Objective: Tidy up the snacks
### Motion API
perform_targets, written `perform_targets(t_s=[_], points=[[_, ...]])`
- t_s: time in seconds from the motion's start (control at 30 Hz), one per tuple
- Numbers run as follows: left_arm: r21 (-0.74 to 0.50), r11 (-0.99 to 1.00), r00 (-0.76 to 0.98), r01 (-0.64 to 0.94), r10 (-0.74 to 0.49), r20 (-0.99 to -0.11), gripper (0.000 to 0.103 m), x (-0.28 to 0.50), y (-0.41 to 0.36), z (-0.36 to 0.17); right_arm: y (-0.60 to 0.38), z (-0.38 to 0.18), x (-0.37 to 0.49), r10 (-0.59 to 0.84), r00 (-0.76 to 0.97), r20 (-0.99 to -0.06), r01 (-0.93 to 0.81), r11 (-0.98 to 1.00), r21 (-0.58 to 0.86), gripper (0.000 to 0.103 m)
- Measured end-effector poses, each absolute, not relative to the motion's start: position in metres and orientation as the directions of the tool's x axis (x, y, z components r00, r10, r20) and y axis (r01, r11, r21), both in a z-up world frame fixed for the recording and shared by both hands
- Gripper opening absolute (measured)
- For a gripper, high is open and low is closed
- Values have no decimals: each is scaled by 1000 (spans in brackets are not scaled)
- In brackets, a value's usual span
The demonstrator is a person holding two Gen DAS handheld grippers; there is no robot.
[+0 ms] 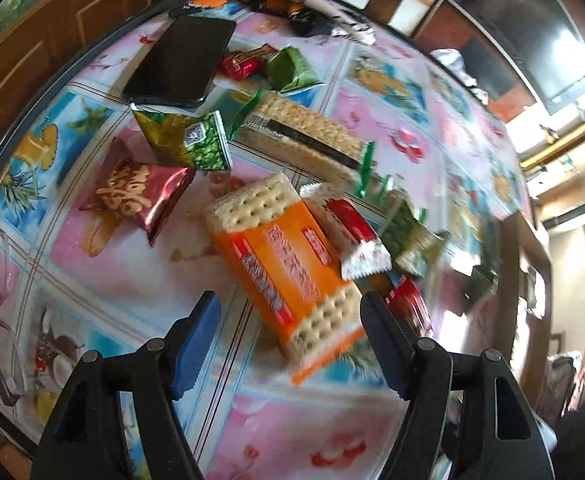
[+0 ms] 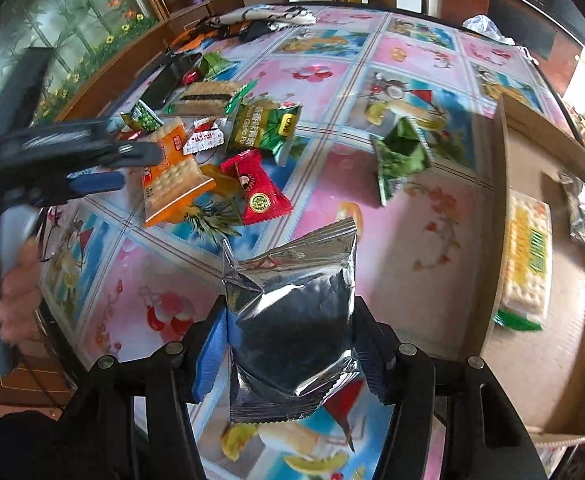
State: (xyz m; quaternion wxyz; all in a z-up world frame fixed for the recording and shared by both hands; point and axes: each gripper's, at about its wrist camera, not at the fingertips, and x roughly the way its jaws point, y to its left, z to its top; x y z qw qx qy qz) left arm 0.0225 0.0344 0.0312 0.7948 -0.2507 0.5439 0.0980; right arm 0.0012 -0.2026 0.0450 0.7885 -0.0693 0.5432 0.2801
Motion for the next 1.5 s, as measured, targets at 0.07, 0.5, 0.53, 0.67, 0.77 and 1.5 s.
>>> perform_targets(t_s=[0.07,0.5,0.53,0.67,0.77,1.5], points=[[-253,857,368,-448,-81,-926,71,32,32,24,-212,49,-1,368,266,-891,-511,838,193,63],[-53,951,411,-306,82,-908,55,39,20,19,-243,61,-4,397,287,-872,-477,848,230,63],[-46,956,417,-290,82,-905,53,33,19,19,-242,61,-3,403,283,-870,-477,846,236,63],[-50,974,445,-219,54,-894,52,0,8,19,-237,57,0,418,264,-869,-479,839,258,63],[-42,985,471,-166,41,-881,52,-25,-9,18,-233,53,2,428,244,-870,-471,837,279,63],[-107,994,540,32,-107,-835,52,-27,-59,51,-243,59,0,450,271,-851,-414,853,319,63]])
